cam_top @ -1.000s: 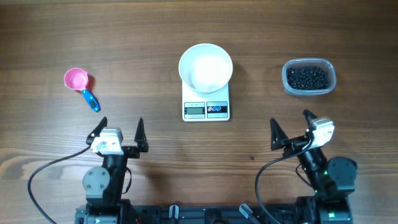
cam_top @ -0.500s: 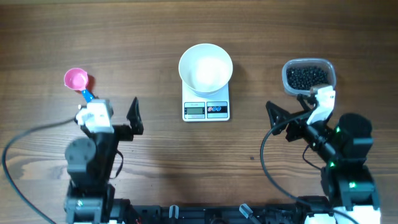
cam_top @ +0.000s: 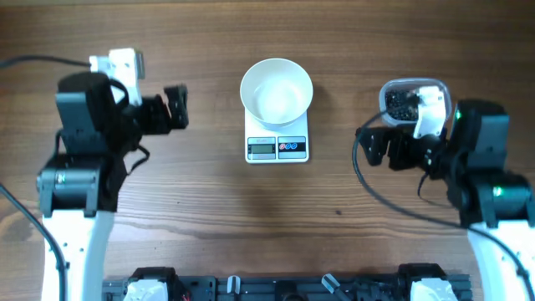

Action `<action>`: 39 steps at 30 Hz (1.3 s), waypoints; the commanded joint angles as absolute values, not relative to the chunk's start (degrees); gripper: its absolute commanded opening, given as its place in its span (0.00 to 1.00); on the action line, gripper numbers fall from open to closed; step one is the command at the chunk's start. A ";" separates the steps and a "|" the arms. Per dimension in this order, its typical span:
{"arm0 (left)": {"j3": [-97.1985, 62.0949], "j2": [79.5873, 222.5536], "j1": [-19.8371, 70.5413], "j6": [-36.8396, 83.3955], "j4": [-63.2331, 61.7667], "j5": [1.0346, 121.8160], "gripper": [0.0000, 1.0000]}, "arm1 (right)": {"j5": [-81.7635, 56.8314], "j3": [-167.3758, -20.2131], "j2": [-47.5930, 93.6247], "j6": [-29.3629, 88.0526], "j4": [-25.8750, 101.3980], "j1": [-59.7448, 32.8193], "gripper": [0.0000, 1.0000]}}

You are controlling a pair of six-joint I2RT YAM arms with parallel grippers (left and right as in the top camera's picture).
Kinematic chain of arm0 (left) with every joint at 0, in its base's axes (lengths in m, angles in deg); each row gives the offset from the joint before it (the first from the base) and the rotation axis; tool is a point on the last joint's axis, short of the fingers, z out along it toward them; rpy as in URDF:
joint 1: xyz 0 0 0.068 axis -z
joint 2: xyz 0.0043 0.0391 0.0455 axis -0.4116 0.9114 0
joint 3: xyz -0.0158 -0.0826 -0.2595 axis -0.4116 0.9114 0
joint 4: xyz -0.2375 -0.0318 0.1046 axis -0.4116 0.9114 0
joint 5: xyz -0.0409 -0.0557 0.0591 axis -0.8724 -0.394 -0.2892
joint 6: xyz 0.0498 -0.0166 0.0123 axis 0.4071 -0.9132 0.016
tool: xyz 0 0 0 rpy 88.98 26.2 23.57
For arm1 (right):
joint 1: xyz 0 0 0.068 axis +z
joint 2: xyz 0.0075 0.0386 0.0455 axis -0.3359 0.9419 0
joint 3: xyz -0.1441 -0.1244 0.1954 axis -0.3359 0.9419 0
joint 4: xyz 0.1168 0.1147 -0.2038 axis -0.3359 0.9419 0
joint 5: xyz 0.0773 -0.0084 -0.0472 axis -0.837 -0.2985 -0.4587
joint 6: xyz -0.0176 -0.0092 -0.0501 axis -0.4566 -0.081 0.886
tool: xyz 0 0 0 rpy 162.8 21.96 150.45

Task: Scoop item into bowl and weigh 150g on scale
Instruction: 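Reach the left gripper to the pink scoop and grasp its rim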

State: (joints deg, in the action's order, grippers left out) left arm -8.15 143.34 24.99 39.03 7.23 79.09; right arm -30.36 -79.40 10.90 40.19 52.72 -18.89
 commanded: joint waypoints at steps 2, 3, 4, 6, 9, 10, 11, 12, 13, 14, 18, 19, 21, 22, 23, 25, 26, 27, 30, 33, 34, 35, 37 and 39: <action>-9.42 146.49 24.93 38.06 5.49 77.73 1.00 | -32.67 -82.83 14.85 34.15 52.07 -18.52 1.00; -9.42 147.08 24.47 38.04 5.33 78.26 1.00 | -33.55 -82.83 15.29 33.34 51.43 -18.50 1.00; -9.42 147.65 23.88 38.04 5.31 78.47 1.00 | -34.47 -82.83 15.64 33.43 51.00 -18.50 1.00; -9.42 149.46 21.25 37.43 5.46 78.63 1.00 | -35.19 -82.83 16.51 33.41 50.84 -18.50 1.00; -9.42 153.03 14.50 33.56 5.59 78.63 1.00 | -35.19 -82.81 17.93 33.39 51.17 -18.50 1.00; -9.42 154.29 12.10 32.91 5.57 78.63 0.99 | -35.19 -82.81 18.31 33.37 51.37 -18.50 1.00; -9.42 155.32 10.33 32.51 5.55 78.65 0.96 | -35.19 -82.81 18.70 33.37 51.61 -18.50 1.00; -9.42 157.27 7.46 31.97 5.22 78.60 0.93 | -35.19 -82.81 19.20 33.39 51.83 -18.50 1.00; -9.42 159.45 4.73 31.81 4.87 78.65 0.88 | -35.19 -82.81 19.84 33.39 52.26 -18.50 1.00; -9.42 161.03 3.13 31.81 4.44 78.65 0.85 | -35.19 -82.81 20.21 33.41 52.55 -18.50 1.00; -9.42 166.91 -1.41 31.79 2.27 79.22 0.82 | -35.16 -82.81 21.17 33.37 53.12 -18.50 1.00; -9.42 168.30 -2.15 31.77 1.55 79.72 0.81 | -35.16 -82.81 21.34 33.39 53.27 -18.50 1.00; -9.42 171.10 -3.16 31.79 -0.39 80.92 0.80 | -35.16 -82.81 21.43 33.39 53.47 -18.50 1.00; -9.42 172.72 -3.49 31.81 -1.62 81.73 0.79 | -35.16 -82.81 21.43 33.34 53.51 -18.50 1.00; -9.42 174.01 -3.58 31.88 -2.56 82.32 0.79 | -35.16 -82.81 21.43 33.34 53.55 -18.50 0.99; -9.42 176.37 -3.62 33.06 -4.39 82.76 0.79 | -35.12 -82.81 21.43 33.15 53.66 -18.50 1.00; -9.42 177.59 -3.62 33.78 -5.36 82.78 0.78 | -34.90 -82.81 21.43 32.73 53.68 -18.50 1.00; -9.42 178.77 -3.62 33.78 -6.32 83.13 0.77 | -34.90 -82.81 21.43 32.69 53.71 -18.50 1.00; -9.42 181.97 -3.62 33.76 -8.72 84.94 0.74 | -34.90 -82.81 21.43 32.69 53.75 -18.50 1.00; -9.42 184.92 -3.62 33.74 -10.49 85.62 0.73 | -34.90 -82.81 21.43 32.71 53.75 -18.50 1.00; -9.42 185.48 -3.62 33.76 -10.82 85.73 0.73 | -34.90 -82.81 21.43 32.69 53.75 -18.50 1.00; -9.42 186.38 -3.62 33.76 -11.26 86.08 0.72 | -34.88 -82.81 21.43 32.69 53.73 -18.50 1.00; -9.40 187.76 -3.62 33.76 -11.87 86.15 0.71 | -34.86 -82.81 21.43 32.69 53.75 -18.50 1.00; -9.36 189.09 -3.62 33.74 -12.59 86.15 0.68 | -34.86 -82.81 21.43 32.69 53.75 -18.50 1.00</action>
